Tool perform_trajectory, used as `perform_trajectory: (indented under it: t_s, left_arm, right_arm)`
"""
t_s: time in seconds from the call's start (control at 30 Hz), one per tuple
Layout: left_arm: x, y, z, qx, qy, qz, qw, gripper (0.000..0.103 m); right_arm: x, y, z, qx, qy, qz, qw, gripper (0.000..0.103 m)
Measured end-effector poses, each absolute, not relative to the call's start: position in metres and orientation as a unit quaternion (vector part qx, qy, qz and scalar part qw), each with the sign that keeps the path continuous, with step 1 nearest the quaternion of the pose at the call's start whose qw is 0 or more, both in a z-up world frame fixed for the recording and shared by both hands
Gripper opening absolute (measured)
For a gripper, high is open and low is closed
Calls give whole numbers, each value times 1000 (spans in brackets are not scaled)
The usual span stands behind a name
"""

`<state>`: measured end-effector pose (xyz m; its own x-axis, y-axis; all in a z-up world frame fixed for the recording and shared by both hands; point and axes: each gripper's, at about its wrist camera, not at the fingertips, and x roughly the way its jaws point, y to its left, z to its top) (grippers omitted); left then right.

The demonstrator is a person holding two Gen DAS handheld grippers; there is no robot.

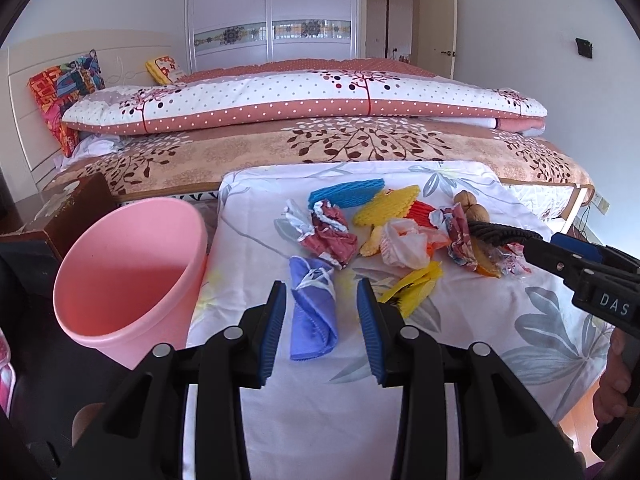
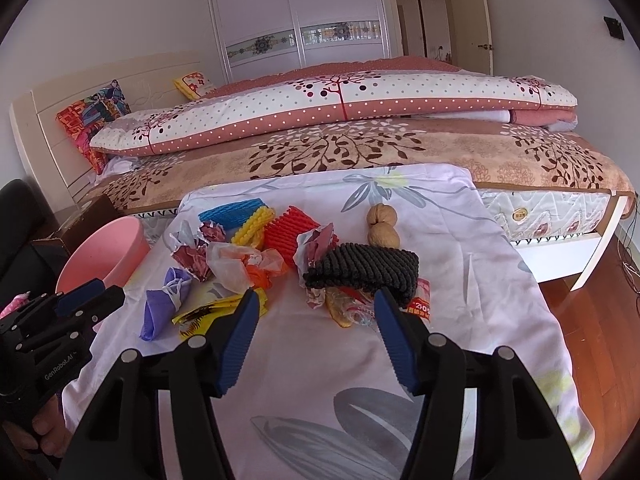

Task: Collect trash
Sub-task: 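Grasp the blue-purple cloth with the left tool, then grasp the white plastic bag with the right tool while the left tool lifts the cloth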

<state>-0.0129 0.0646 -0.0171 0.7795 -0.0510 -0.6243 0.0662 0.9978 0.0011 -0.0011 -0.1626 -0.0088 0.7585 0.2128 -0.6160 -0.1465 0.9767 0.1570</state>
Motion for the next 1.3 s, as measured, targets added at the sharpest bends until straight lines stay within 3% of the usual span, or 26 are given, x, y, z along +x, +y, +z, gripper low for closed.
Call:
perform_trajectory:
  t_s: [0.63,0.67,0.7,0.8,1.2,1.3]
  left_arm:
    - [37,70,-54,-29,429,-35,902,37]
    - [37,71,-55,-31,430,-36,902,34]
    - [37,71,-55,-31,430,-38,901,20]
    - [38,76,-56,-37,431,-42,901,10]
    - [17,96,-38,-52,403,-62,911,7]
    - [14,101,-36,-55,399,-64,913,7]
  right_arm:
    - [15,-140,-19,41,367,158,916,59]
    - [17,-138,-19,42,368,162,914,59]
    - [19,-136,-18,42,370,167,913,59]
    - [29,-126,-16,44,376,182,907,59]
    - [69,-68,-22,-7,398,188,898,59]
    - [77,-56,-31,-32,411,171,895,48]
